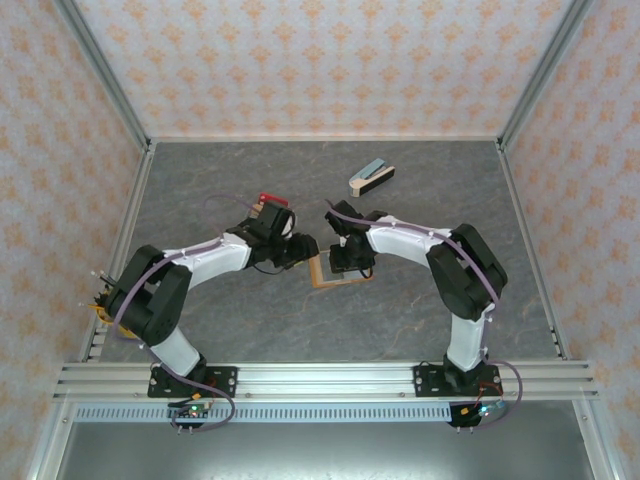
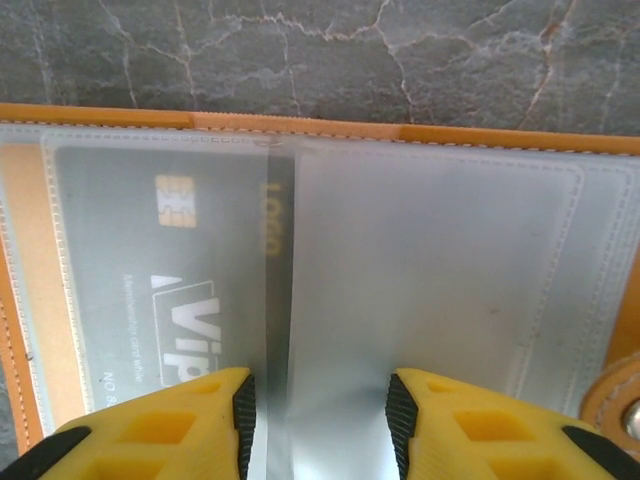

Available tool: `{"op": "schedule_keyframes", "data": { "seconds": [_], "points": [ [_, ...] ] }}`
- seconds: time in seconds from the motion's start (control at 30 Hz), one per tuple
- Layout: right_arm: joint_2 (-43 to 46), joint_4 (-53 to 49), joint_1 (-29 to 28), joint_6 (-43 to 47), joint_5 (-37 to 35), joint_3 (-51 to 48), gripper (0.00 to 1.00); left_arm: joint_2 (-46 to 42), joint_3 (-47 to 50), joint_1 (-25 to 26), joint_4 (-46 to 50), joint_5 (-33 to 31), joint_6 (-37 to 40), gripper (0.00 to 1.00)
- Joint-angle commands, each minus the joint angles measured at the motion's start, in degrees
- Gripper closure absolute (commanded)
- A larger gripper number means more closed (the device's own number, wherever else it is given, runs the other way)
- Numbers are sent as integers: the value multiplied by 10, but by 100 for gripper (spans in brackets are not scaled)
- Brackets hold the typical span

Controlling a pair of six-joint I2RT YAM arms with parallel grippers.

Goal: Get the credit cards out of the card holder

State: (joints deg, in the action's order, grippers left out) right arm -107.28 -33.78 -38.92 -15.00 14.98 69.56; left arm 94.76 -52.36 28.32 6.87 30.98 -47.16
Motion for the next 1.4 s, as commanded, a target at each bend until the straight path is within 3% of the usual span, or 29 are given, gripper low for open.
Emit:
{"op": "schedule_keyframes", "data": {
  "seconds": [0.0,0.73,1.17,1.37],
  "points": [
    [-13,-6,8,3,-3,-28,58,20,-17,8,-30,22,-17,59],
    [-14,19,20,5,34,-45,60,104,-48,12,-20,14,-34,63],
    [-7,37,26,13,70,-57,60,117,-53,11,-46,61,-39,66],
    [18,55,30,13,98,-63,60,114,-51,11,-69,79,-35,72]
  ]
}}
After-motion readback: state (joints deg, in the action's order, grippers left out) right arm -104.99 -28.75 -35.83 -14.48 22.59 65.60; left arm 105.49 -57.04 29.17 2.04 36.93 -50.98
